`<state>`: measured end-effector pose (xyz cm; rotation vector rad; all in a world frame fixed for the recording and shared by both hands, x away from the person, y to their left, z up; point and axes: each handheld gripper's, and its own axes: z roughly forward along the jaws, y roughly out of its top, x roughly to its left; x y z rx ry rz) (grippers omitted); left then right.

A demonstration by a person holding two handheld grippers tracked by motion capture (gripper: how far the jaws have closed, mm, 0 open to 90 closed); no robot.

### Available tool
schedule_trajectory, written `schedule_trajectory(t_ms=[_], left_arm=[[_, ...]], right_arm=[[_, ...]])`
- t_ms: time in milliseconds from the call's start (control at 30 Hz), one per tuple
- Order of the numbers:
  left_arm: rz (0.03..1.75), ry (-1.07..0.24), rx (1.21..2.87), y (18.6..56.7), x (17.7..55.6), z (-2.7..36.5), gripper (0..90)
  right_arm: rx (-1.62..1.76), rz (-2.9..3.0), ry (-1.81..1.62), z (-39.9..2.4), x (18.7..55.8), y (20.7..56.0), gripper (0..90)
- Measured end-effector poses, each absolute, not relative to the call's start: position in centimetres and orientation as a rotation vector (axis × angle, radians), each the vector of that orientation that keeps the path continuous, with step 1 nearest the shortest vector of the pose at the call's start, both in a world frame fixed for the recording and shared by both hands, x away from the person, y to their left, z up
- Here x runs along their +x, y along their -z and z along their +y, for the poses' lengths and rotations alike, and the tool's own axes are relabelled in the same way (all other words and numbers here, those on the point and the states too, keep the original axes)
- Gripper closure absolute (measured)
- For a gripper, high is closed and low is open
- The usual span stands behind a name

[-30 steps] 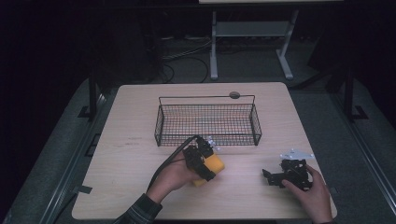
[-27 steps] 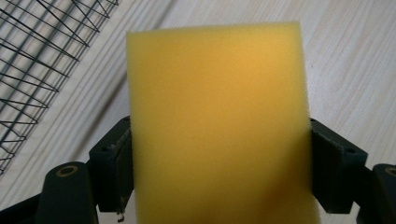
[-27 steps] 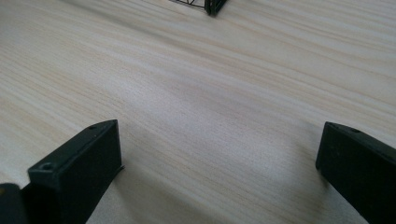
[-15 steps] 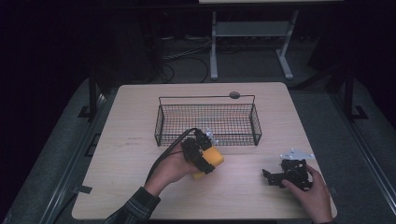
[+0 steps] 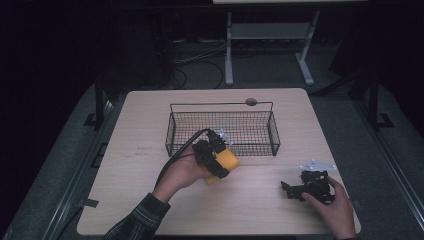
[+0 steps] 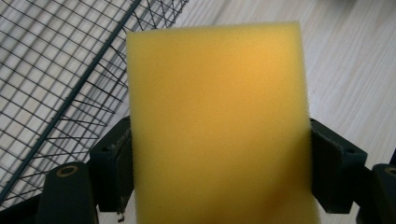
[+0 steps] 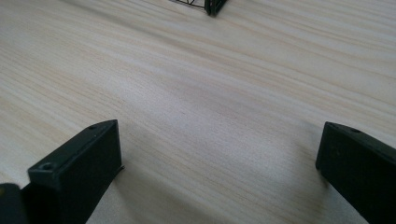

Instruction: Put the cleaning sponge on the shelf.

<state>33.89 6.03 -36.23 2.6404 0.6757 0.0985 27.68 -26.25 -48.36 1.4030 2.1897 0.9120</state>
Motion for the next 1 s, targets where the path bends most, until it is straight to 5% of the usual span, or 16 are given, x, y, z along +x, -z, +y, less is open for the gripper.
schedule_trajectory(t_ms=[1000], left_arm=[[0.810, -0.180, 2.575, 33.8, 38.8, 7.6, 22.1]], right_arm=[[1.403, 2.189, -0.912, -26.2, 27.7, 48.4, 0.0]])
